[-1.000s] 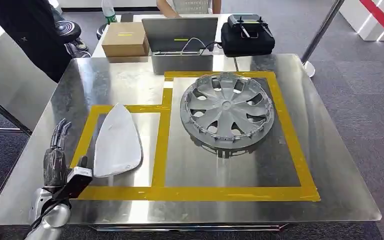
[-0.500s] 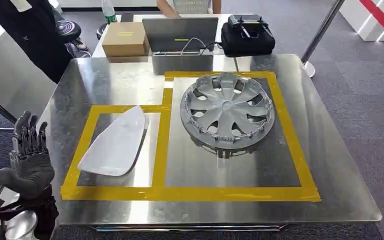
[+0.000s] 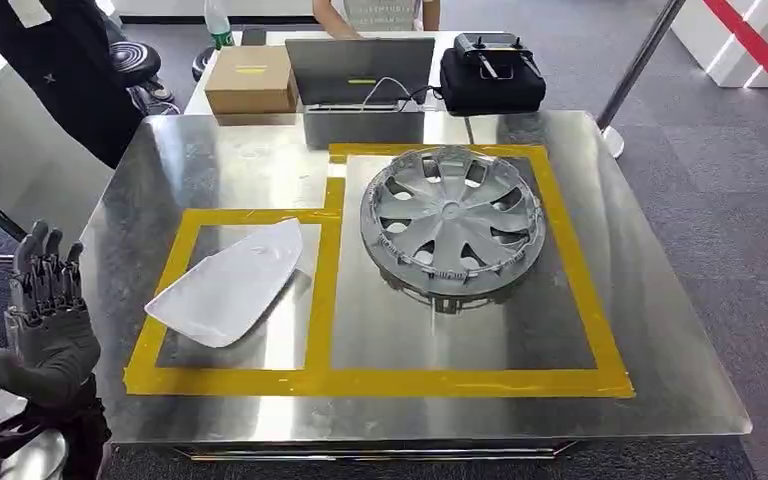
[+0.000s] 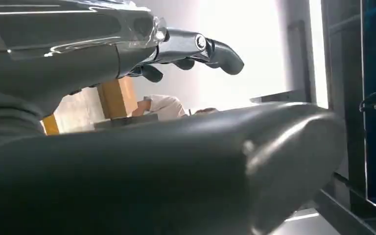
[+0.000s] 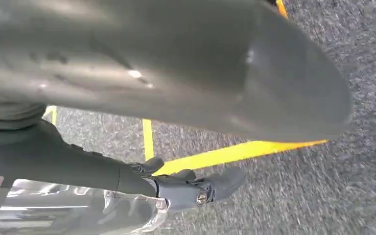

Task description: Take the parts from the cabinet and place them on the table.

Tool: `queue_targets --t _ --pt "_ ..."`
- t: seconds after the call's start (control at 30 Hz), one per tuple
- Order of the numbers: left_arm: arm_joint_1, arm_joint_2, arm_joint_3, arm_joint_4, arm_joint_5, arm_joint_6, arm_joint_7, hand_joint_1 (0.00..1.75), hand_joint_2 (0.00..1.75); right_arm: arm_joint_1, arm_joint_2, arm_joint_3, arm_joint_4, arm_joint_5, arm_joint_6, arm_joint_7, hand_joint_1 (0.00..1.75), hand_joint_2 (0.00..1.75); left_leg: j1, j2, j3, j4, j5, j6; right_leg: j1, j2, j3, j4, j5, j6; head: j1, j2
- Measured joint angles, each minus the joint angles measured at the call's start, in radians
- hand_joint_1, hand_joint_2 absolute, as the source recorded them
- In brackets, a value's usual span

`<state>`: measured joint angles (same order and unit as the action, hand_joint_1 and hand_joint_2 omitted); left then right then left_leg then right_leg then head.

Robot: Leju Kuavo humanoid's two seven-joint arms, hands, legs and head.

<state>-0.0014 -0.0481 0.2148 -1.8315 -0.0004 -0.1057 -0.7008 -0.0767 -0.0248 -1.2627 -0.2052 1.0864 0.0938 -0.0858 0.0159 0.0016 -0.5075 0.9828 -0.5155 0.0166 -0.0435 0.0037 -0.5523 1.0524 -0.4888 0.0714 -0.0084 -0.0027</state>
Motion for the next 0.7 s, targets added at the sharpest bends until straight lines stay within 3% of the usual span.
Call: queue_targets --t 0.03,0.07,0.17,0.2,0.23,0.33,0.37,0.4,0.43,0.5,0.53,0.57,0.63,0.67,0.7 --pt "0.001 0.000 0.000 -0.003 0.000 0.000 0.000 0.00 0.00 -0.002 0.004 0.000 0.000 0.001 0.002 0.000 0.00 0.00 -0.004 -0.002 -0.010 0.007 -0.003 -0.010 0.006 0.003 0.023 -0.022 -0.027 0.003 0.004 0.000" --pt "0.000 0.001 0.000 -0.005 0.000 0.000 0.000 0.00 0.00 -0.002 -0.001 0.000 -0.001 0.002 0.002 -0.002 0.00 0.00 -0.007 -0.003 -0.020 0.014 -0.003 -0.016 0.007 0.011 0.009 -0.013 -0.014 -0.014 0.002 0.000" --pt "0.003 0.001 0.000 -0.010 0.000 -0.008 0.000 0.00 0.00 -0.004 0.001 0.000 -0.001 0.004 0.002 -0.003 0.00 0.00 -0.003 -0.009 -0.023 0.018 0.007 -0.031 0.010 0.009 -0.005 -0.014 -0.017 -0.041 -0.001 0.000" --pt "0.004 0.002 0.000 -0.010 0.000 -0.008 0.000 0.00 0.00 -0.005 0.001 0.000 -0.001 0.004 0.002 -0.003 0.00 0.00 0.001 -0.008 -0.030 0.026 -0.006 -0.034 0.007 0.006 -0.010 -0.016 -0.010 -0.052 0.000 0.000" --pt "0.004 0.002 0.000 -0.010 0.000 -0.010 0.000 0.00 0.00 -0.006 0.000 0.000 -0.001 0.004 0.002 -0.003 0.00 0.00 0.001 -0.006 -0.042 0.054 -0.039 -0.037 0.008 0.004 -0.017 -0.016 -0.005 -0.060 -0.004 0.000" --pt "0.004 0.002 -0.004 -0.008 -0.001 -0.019 0.000 0.00 0.00 -0.006 0.000 0.000 -0.001 0.004 0.002 -0.003 0.00 0.00 0.001 -0.007 -0.126 0.269 -0.170 -0.040 0.016 -0.002 -0.046 -0.016 0.013 -0.077 -0.005 0.000" --pt "0.005 0.002 -0.005 -0.007 -0.001 -0.021 0.000 0.00 0.00 -0.005 0.000 0.000 -0.001 0.004 0.002 -0.004 0.00 0.00 0.000 -0.007 -0.140 0.318 -0.183 -0.039 0.019 -0.002 -0.056 -0.016 0.022 -0.078 -0.004 0.000" --pt "0.006 0.002 -0.007 -0.006 -0.001 -0.024 0.000 0.00 0.00 -0.005 0.000 0.000 -0.001 0.004 0.002 -0.005 0.00 0.00 0.000 -0.007 -0.129 0.313 -0.167 -0.036 0.022 -0.003 -0.066 -0.016 0.030 -0.078 -0.005 0.000" --pt "0.006 0.002 -0.009 -0.005 -0.001 -0.027 0.000 0.00 0.00 -0.006 0.000 0.000 -0.001 0.005 0.002 -0.007 0.00 0.00 -0.001 -0.007 -0.098 0.270 -0.134 -0.031 0.025 -0.003 -0.074 -0.016 0.037 -0.078 -0.005 0.000" --pt "0.005 0.002 -0.014 -0.005 -0.001 -0.031 0.000 0.00 0.00 -0.006 0.001 0.000 -0.001 0.005 0.002 -0.009 0.00 0.00 -0.008 -0.007 0.010 0.104 -0.065 -0.014 0.028 -0.003 -0.090 -0.016 0.054 -0.074 -0.005 0.000" --pt "0.004 0.003 -0.015 -0.005 -0.001 -0.034 0.000 0.00 0.00 -0.007 0.003 0.000 -0.001 0.005 0.002 -0.010 0.00 0.00 -0.015 -0.006 0.066 0.021 -0.072 -0.002 0.026 -0.003 -0.091 -0.016 0.062 -0.072 -0.004 0.000" --pt "0.003 0.003 -0.019 -0.005 -0.001 -0.037 0.000 0.00 0.00 -0.006 0.004 0.000 -0.001 0.005 0.002 -0.011 0.00 0.00 -0.019 -0.001 0.083 -0.015 -0.079 -0.002 0.032 -0.003 -0.096 -0.016 0.069 -0.064 -0.003 0.000" --pt "0.004 0.004 -0.025 -0.005 -0.002 -0.042 0.000 0.00 0.00 -0.006 0.002 0.000 -0.001 0.004 0.002 -0.011 0.00 0.00 -0.027 -0.001 0.063 -0.010 -0.071 -0.001 0.023 -0.005 -0.095 -0.023 0.086 -0.048 -0.008 0.000" --pt "0.004 0.005 -0.028 -0.004 -0.002 -0.044 0.000 0.00 0.00 -0.006 0.002 0.000 -0.001 0.004 0.002 -0.011 0.00 0.00 -0.029 -0.002 0.060 -0.012 -0.063 0.006 0.022 -0.005 -0.094 -0.031 0.095 -0.040 -0.006 0.000" --pt "0.003 0.004 -0.029 -0.003 -0.002 -0.045 0.000 0.00 0.00 -0.005 0.003 0.000 -0.001 0.004 0.002 -0.011 0.00 0.00 -0.017 0.002 0.053 -0.025 -0.042 0.013 0.021 -0.004 -0.096 -0.029 0.098 -0.036 -0.007 0.000"
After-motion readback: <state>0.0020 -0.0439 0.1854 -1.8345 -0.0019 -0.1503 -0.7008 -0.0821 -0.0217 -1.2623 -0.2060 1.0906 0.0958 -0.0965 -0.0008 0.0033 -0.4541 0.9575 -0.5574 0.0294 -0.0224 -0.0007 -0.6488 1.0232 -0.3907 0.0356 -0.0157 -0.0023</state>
